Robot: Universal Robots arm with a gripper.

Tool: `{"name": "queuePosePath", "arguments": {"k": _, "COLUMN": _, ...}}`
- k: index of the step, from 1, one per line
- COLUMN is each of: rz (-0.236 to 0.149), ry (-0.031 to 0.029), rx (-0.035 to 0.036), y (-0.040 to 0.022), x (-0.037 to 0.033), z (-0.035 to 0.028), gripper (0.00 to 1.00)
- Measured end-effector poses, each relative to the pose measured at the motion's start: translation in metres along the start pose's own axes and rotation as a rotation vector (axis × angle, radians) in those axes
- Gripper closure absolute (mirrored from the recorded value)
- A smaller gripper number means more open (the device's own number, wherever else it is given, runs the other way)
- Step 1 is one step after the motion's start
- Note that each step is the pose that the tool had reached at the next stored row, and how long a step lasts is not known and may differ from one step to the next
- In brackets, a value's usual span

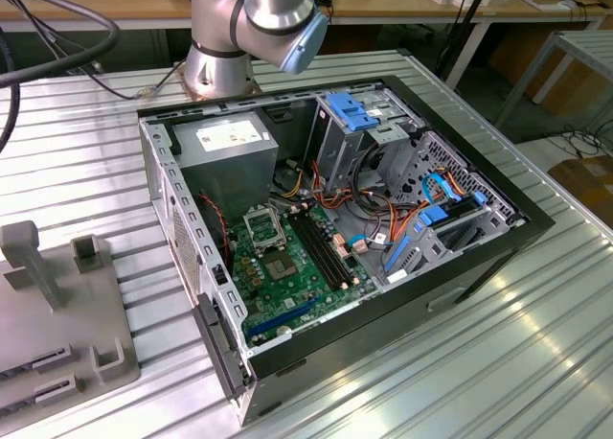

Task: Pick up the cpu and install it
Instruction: 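Pick up the cpu and move it towards the insertion slot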

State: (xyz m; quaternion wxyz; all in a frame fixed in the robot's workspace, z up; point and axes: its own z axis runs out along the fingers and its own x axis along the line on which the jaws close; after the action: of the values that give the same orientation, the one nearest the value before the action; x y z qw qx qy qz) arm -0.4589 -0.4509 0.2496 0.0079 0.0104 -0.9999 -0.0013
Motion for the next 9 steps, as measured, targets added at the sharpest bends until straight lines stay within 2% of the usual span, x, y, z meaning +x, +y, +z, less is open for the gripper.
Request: {"name": "queuePosePath", "arguments": {"k": 9, "rz": 0.001, "ry": 0.0, "rx": 0.0027, "y": 0.0001, "x": 0.0001, "z": -0.0105, "gripper": 0.53}}
